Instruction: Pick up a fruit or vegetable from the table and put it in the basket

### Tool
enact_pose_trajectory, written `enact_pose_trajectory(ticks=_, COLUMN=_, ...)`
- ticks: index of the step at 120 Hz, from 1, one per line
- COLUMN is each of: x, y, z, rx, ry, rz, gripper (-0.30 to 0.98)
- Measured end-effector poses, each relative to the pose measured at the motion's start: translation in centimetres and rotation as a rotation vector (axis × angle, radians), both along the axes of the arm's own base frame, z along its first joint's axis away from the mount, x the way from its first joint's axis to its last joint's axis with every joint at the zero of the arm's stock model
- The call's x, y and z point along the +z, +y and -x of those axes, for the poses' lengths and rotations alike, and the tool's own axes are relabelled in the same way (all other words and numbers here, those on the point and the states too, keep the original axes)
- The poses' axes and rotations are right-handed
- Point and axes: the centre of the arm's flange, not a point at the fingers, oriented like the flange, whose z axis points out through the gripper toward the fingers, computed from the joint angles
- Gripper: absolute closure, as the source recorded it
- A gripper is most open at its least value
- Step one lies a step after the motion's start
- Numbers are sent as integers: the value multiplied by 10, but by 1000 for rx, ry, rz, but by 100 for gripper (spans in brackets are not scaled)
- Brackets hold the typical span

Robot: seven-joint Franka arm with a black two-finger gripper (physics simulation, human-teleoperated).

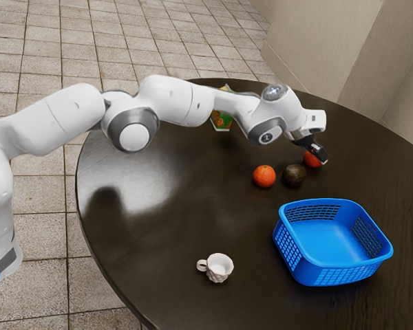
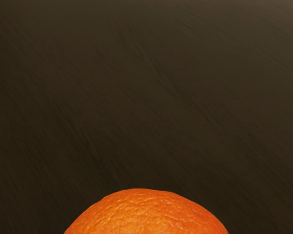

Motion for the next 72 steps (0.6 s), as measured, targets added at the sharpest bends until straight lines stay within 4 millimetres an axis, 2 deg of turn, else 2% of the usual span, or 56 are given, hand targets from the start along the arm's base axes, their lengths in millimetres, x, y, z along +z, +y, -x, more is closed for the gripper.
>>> enact_pose_trajectory(ticks=31, x=-1, y=1, z=0, rx=4, ry=-5, rz=1, gripper=10)
enact_pose_trajectory(ticks=46, x=-10, y=2, z=-1, rx=6, ry=4, rz=5, gripper=15)
enact_pose_trajectory(ticks=72, x=-10, y=4, z=0, rx=17, ry=5, rz=-2, gripper=38)
